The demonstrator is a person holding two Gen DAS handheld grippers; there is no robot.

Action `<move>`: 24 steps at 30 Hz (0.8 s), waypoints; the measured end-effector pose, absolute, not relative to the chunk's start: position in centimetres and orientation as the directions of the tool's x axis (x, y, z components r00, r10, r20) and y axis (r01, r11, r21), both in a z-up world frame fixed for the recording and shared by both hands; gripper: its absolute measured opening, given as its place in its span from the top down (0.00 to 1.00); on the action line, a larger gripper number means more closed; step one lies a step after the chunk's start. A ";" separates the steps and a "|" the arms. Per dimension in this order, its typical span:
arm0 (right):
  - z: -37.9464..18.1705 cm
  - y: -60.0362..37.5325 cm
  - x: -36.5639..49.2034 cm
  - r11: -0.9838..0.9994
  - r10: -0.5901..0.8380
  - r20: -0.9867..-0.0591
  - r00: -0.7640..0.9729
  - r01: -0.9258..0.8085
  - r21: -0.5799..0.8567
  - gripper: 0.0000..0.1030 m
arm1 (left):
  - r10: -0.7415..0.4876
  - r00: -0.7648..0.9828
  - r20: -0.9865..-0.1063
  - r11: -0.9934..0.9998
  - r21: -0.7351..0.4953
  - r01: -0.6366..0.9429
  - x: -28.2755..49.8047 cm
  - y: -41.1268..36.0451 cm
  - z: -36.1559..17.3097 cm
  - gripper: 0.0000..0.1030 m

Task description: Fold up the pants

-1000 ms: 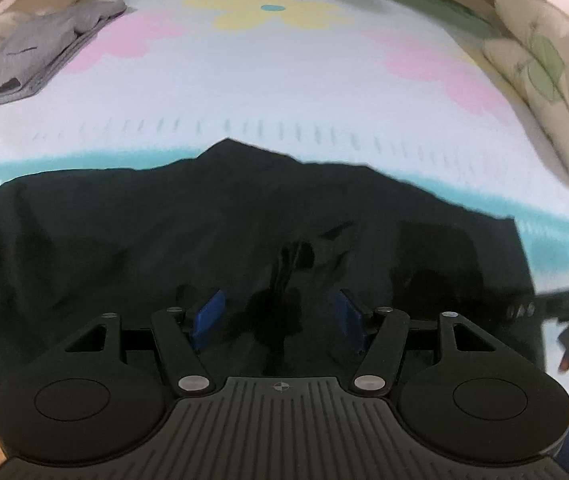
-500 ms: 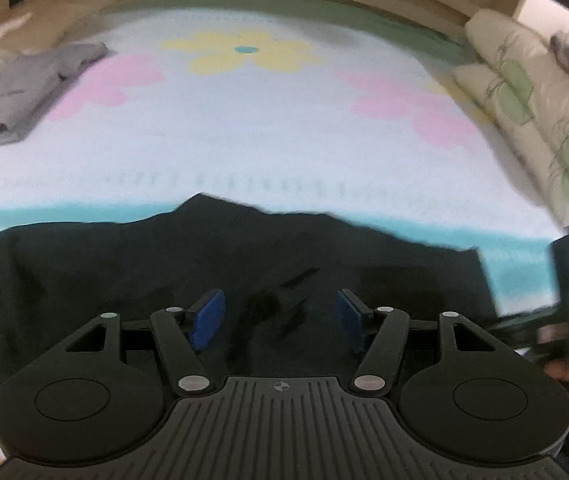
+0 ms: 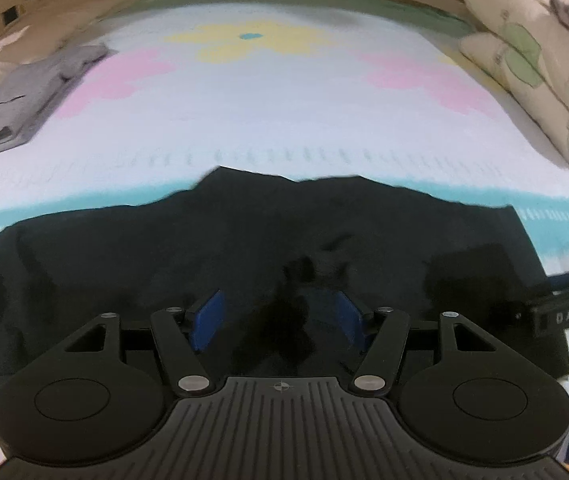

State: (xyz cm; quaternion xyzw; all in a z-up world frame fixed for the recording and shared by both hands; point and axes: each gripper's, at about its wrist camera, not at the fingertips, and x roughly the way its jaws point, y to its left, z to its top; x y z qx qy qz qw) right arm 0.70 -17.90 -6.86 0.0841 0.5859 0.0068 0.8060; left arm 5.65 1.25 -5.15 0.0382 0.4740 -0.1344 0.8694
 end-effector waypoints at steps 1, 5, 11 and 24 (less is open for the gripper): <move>-7.3 -18.6 0.7 0.984 0.122 -0.941 0.315 0.088 0.157 0.00 | -0.203 0.506 -0.838 0.957 -0.060 0.284 5.6 0.8 -5.4 0.42; -7.0 -20.4 -0.1 0.957 0.197 -0.914 0.354 0.135 0.258 0.00 | -0.140 0.453 -0.880 0.950 0.010 0.313 6.4 -1.0 -7.9 0.42; -5.0 -22.5 0.6 0.955 0.136 -0.904 0.405 0.191 0.229 0.78 | -0.126 0.458 -0.880 0.958 0.012 0.286 6.4 -0.6 -9.9 0.31; -3.9 -22.5 -0.2 0.965 0.104 -0.904 0.415 0.177 0.192 0.92 | -0.116 0.479 -0.870 0.958 0.029 0.285 5.8 -1.8 -9.6 0.29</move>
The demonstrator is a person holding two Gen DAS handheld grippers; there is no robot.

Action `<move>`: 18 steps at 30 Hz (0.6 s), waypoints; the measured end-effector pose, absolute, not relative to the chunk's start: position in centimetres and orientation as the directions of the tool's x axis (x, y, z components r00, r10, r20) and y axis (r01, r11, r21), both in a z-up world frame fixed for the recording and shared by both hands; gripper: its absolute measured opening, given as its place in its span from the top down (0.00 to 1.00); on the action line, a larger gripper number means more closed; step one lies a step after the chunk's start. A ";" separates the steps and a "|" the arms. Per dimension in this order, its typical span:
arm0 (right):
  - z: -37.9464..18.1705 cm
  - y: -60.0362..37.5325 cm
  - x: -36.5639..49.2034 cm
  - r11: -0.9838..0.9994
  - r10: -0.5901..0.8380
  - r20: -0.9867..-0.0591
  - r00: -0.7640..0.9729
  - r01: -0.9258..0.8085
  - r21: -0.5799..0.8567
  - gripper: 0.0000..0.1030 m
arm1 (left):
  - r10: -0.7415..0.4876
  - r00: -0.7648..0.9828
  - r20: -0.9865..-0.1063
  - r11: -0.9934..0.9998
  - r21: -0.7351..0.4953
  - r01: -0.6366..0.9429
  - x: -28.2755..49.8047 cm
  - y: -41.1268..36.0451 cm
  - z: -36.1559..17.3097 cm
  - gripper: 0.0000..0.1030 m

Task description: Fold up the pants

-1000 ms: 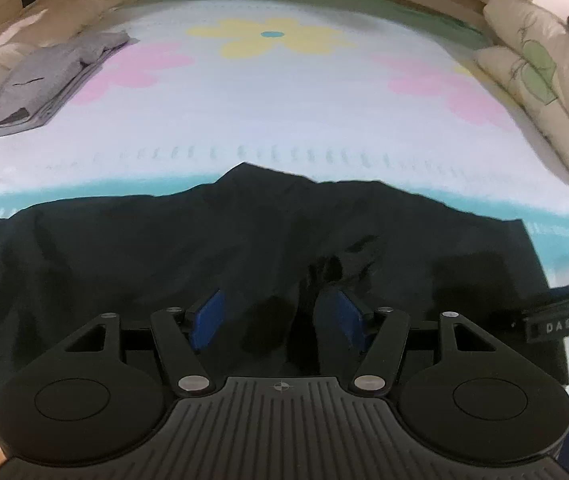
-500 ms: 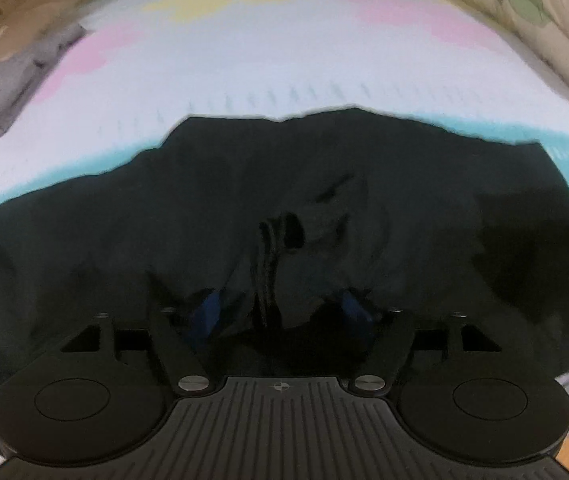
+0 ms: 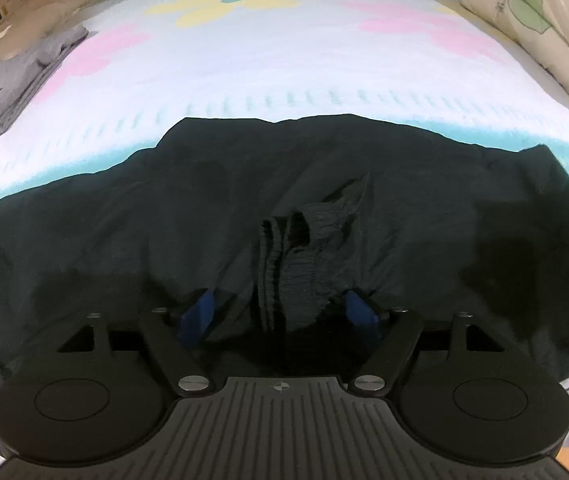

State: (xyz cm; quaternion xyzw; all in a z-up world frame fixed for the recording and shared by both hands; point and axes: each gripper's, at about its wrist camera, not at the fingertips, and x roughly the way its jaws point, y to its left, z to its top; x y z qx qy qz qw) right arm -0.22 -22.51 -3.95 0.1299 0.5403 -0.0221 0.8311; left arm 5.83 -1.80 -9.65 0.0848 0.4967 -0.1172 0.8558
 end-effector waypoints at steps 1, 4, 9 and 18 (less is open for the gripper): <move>-4.4 -22.5 0.1 0.965 0.093 -0.908 0.408 0.189 0.184 0.84 | -0.115 0.482 -0.869 0.958 0.032 0.287 5.8 -1.8 -9.6 0.29; -5.6 -22.2 0.9 0.957 0.074 -0.921 0.383 0.231 0.173 0.60 | -0.129 0.474 -0.871 0.962 0.006 0.274 5.8 -1.2 -9.2 0.30; -1.8 -22.0 0.6 0.940 -0.075 -0.847 0.527 0.320 0.116 0.17 | -0.142 0.579 -0.803 0.976 -0.017 0.215 4.9 1.6 -6.5 0.30; -1.5 -14.3 3.4 0.982 0.104 -0.834 0.542 0.078 0.173 0.01 | -0.077 0.629 -0.774 0.997 -0.046 0.065 6.2 8.2 -5.6 0.30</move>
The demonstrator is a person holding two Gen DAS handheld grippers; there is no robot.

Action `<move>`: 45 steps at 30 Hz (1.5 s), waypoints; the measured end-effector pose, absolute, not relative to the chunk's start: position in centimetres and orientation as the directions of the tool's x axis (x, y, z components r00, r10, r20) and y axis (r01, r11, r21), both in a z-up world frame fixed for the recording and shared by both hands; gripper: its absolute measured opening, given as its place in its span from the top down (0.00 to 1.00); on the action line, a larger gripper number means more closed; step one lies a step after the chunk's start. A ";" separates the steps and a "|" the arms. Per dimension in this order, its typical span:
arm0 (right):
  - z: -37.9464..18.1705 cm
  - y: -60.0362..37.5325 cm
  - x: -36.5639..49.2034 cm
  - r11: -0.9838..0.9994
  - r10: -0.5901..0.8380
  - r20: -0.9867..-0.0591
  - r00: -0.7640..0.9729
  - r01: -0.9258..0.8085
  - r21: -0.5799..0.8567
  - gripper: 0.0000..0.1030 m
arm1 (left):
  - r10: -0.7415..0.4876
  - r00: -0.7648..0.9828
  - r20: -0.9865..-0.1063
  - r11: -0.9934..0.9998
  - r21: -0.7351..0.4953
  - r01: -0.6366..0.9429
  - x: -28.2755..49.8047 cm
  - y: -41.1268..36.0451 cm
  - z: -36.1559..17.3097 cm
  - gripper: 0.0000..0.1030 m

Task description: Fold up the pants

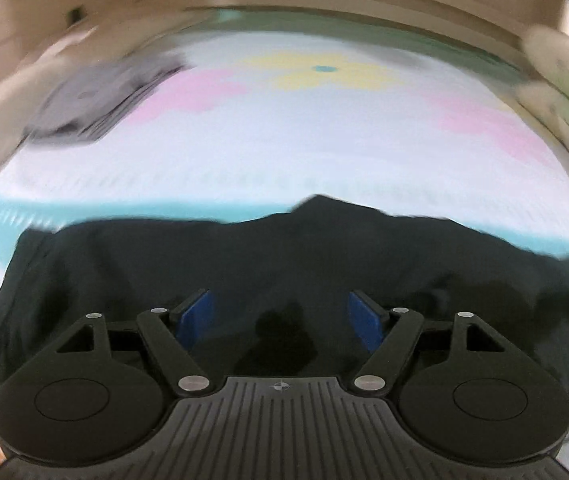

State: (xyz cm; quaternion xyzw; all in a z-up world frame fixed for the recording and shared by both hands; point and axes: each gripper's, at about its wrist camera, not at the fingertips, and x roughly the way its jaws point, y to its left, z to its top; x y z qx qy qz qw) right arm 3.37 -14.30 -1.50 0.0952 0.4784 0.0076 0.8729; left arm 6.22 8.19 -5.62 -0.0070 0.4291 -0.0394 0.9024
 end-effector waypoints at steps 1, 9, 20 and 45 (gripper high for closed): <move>-2.3 -13.1 3.8 0.982 0.129 -0.847 0.515 0.055 0.183 0.01 | -0.070 0.625 -0.778 0.997 -0.062 0.035 6.4 9.2 -5.6 0.30; -5.6 -5.5 7.4 0.989 0.147 -0.885 0.442 -0.069 0.130 0.01 | -0.011 0.619 -0.785 0.964 -0.173 -0.203 7.0 17.6 -6.0 0.30; -7.3 -4.2 7.6 0.990 0.132 -0.894 0.427 -0.092 0.103 0.00 | 0.013 0.668 -0.744 0.785 -0.406 -0.468 4.9 29.5 -5.7 0.27; -6.9 -4.8 6.9 0.984 0.168 -0.898 0.407 -0.122 0.129 0.00 | 0.022 0.592 -0.806 0.686 -0.419 -0.595 3.4 29.0 -8.9 0.49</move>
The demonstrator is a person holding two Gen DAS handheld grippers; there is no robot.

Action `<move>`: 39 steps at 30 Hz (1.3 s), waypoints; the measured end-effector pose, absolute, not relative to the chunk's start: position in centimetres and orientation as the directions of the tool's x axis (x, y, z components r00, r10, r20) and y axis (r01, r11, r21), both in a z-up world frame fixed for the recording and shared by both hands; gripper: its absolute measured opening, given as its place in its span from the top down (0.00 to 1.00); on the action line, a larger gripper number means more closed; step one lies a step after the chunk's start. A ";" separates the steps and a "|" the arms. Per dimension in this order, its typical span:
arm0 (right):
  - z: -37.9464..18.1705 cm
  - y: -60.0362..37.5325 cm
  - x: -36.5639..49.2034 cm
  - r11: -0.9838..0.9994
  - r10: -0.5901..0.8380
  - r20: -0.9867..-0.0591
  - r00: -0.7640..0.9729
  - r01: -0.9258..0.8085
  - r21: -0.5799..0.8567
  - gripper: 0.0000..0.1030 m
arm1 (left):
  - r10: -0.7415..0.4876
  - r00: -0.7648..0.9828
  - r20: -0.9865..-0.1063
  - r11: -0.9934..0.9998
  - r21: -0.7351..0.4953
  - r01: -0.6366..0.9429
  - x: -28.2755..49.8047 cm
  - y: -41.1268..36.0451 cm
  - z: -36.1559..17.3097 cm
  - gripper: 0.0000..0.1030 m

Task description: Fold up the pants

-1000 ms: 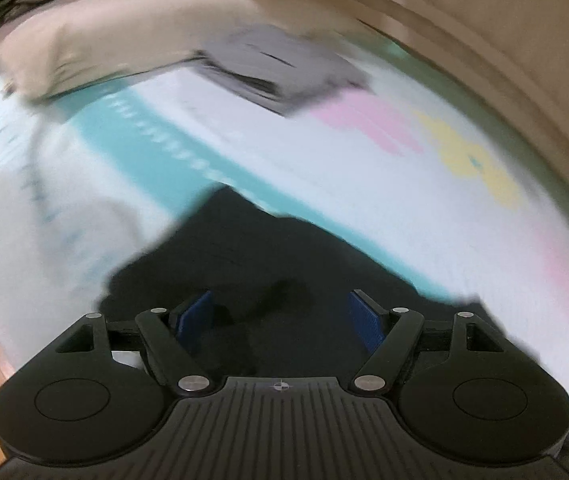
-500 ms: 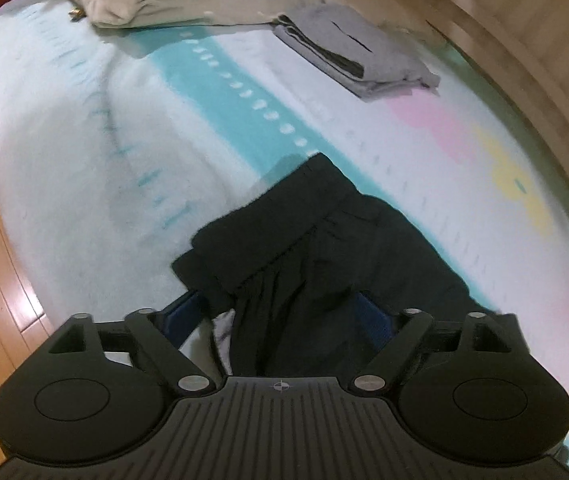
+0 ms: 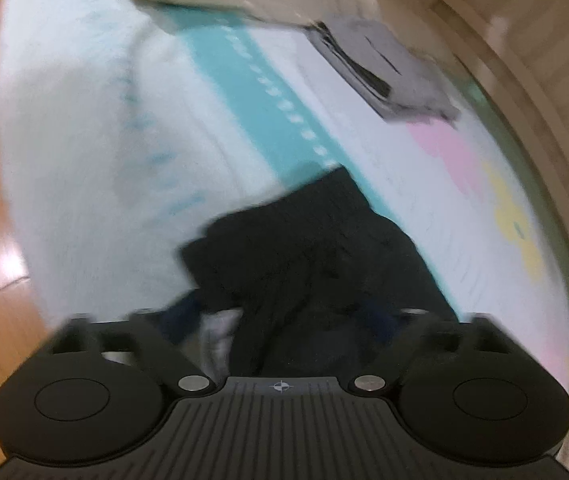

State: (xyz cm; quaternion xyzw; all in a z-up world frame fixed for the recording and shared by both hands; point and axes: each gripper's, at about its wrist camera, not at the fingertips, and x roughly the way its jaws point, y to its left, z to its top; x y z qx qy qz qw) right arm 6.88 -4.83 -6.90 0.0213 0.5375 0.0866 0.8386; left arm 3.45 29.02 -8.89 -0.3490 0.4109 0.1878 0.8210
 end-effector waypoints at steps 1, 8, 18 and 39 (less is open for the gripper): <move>-6.9 -4.8 6.9 0.984 0.169 -0.898 0.405 -0.122 0.130 0.00 | 0.047 0.577 -0.815 0.682 -0.396 -0.615 3.2 29.0 -8.6 0.72; -6.3 -5.8 6.7 0.980 0.196 -0.902 0.385 -0.087 0.177 0.00 | 0.007 0.697 -0.717 0.750 -0.457 -0.478 2.1 27.3 -5.0 0.85; -4.3 -9.5 6.5 0.971 0.213 -0.888 0.408 0.009 0.238 0.00 | -0.105 0.833 -0.544 0.932 -0.345 -0.108 0.1 16.4 2.4 0.86; -2.4 -19.0 4.7 0.918 0.141 -0.859 0.492 0.259 0.299 0.00 | -0.591 0.499 -0.634 0.782 -0.301 0.545 -1.2 -0.9 -1.4 0.60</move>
